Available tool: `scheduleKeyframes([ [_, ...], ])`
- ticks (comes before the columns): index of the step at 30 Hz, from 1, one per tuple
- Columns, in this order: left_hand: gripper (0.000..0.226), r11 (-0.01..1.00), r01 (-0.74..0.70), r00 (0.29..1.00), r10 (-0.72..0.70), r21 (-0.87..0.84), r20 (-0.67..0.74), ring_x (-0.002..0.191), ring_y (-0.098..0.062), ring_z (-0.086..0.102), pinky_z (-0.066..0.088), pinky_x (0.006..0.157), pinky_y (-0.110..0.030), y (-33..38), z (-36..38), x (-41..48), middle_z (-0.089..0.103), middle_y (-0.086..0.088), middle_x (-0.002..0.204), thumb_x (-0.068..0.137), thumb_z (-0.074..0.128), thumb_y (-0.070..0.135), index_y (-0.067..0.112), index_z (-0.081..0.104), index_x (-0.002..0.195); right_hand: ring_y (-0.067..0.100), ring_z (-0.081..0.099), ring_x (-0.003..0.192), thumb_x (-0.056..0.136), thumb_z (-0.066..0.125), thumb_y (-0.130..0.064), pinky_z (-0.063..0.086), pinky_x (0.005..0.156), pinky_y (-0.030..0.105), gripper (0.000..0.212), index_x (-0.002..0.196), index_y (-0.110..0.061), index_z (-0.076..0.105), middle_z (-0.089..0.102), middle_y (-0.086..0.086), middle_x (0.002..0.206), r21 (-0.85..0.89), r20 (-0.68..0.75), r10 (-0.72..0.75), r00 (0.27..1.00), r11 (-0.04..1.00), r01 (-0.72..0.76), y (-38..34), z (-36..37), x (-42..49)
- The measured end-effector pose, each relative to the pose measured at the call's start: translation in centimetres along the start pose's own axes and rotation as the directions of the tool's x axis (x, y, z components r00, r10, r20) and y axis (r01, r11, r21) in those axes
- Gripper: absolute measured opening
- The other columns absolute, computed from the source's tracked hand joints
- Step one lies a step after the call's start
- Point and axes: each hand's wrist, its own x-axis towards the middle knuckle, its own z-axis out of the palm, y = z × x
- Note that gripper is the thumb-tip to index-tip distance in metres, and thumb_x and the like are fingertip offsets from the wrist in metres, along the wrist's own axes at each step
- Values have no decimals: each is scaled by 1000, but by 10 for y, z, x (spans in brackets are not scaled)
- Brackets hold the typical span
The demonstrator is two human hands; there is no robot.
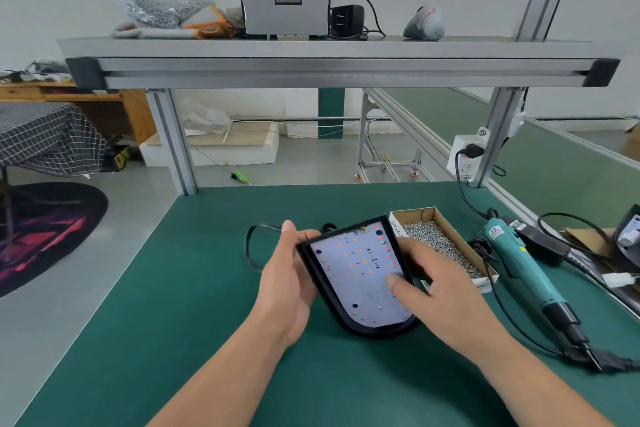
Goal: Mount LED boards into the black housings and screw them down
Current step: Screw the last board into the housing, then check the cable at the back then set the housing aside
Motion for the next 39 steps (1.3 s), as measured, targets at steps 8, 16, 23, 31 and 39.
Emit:
scheduleKeyframes([
  [8, 36, 993, 106, 988, -99, -57, 117, 114, -29, 75, 58, 98, -44, 5, -4, 2, 76, -16, 125, 90, 67, 36, 9, 65, 114, 16, 62, 110, 69, 67, 15, 50, 91, 35, 59, 119, -18, 69, 63, -9, 120, -349, 155, -450, 880, 808, 475, 6, -5, 3],
  [16, 17, 986, 1, 993, -20, 165, 116, 101, -30, 78, 55, 90, -38, 4, -11, 6, 78, -17, 117, 104, 62, 18, 9, 64, 118, 20, 56, 108, 75, 74, -9, 51, 84, 43, 49, 120, -24, 62, 58, -10, 122, -472, 415, -350, 840, 707, 527, 7, 8, 0],
  [23, 20, 970, -93, 992, 71, 226, 103, 94, -31, 77, 56, 87, -42, 1, -12, 7, 78, -14, 119, 109, 56, 17, 7, 60, 126, 21, 58, 105, 74, 77, -5, 52, 85, 41, 49, 119, -19, 65, 61, -8, 119, -464, 331, -385, 862, 729, 504, 9, 9, 1],
  [31, 60, 996, -61, 978, 46, 65, 202, 122, -36, 70, 56, 100, -49, 8, -7, -1, 71, -18, 135, 101, 52, 59, 16, 56, 142, 2, 68, 105, 89, 73, -19, 48, 90, 14, 34, 118, -36, 70, 73, -22, 111, -159, -103, -175, 979, 975, 157, 7, 4, -1],
  [39, 89, 981, -75, 925, 1, 179, 381, 111, -32, 72, 61, 89, -44, -1, 6, -15, 72, -15, 130, 76, 77, 76, 22, 59, 145, 21, 76, 104, 85, 79, -20, 61, 86, 34, 32, 115, -28, 75, 78, -5, 114, 444, -118, 185, 976, 889, -115, 11, 3, 10],
])
